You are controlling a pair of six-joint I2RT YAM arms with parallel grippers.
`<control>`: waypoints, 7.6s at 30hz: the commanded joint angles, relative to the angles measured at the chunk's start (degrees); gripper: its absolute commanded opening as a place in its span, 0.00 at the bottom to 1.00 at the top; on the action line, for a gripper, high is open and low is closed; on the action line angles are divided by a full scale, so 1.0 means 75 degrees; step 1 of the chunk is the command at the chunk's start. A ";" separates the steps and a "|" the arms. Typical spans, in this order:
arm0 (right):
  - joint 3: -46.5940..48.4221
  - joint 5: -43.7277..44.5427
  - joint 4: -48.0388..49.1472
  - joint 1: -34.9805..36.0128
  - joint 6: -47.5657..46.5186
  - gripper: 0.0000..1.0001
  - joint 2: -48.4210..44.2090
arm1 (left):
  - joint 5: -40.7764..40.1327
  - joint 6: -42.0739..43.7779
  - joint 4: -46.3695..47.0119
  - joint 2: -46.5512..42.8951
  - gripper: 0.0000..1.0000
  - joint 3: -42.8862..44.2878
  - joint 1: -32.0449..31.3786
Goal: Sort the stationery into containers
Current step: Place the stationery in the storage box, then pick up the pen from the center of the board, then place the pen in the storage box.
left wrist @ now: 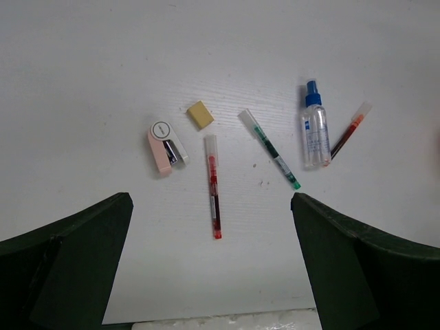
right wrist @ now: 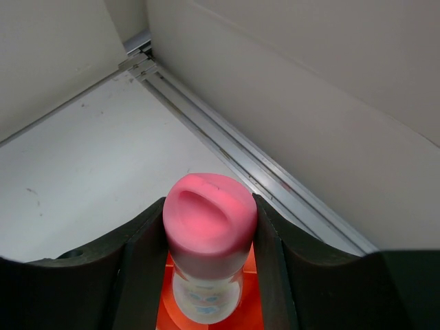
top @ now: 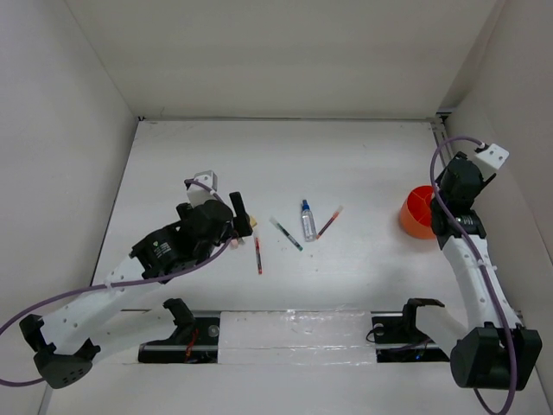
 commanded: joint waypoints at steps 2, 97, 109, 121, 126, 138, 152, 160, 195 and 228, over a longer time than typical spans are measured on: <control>0.0073 0.0122 0.0872 -0.0214 -0.0064 0.00 0.0128 | 0.0061 0.0174 0.0322 -0.0181 1.00 -0.0035 -0.0012; 0.4022 0.0415 -0.5128 0.5352 0.6159 0.92 0.5846 | -0.0478 -0.0049 0.0158 0.0581 1.00 0.0036 -0.0012; 0.3306 -0.0979 -0.3687 0.5000 0.5995 0.86 0.6340 | -0.0408 0.0022 0.0228 0.0441 1.00 0.0036 -0.0012; 0.2803 -0.1506 -0.3323 0.4848 0.6299 0.79 0.6656 | -0.0338 0.0022 0.0298 0.0054 1.00 -0.0035 -0.0012; 0.2803 -0.1693 -0.3323 0.4695 0.6218 0.73 0.6948 | -0.0338 0.0092 0.0298 0.0054 1.00 -0.0035 -0.0012; 0.2487 -0.1835 -0.3183 0.4625 0.6217 0.00 0.7101 | -0.0338 0.0092 0.0298 -0.0016 1.00 -0.0035 -0.0012; 0.1984 -0.2311 -0.0249 0.4310 0.2108 0.00 0.4678 | -0.0338 0.0092 0.0298 0.0054 1.00 -0.0035 -0.0012; 0.1430 -0.6321 0.1868 0.2248 -0.1327 0.00 0.2684 | -0.0408 0.0092 0.0298 0.0124 1.00 -0.0035 -0.0012; -0.0958 -0.5515 0.3075 0.0031 -0.2677 0.00 -0.0246 | 0.0412 0.0690 0.0872 -0.0133 1.00 -0.0246 -0.0012; -0.1040 -0.5994 0.2524 -0.0637 -0.3474 0.00 0.0890 | 0.0553 0.0830 0.1013 -0.1117 1.00 -0.0398 -0.0012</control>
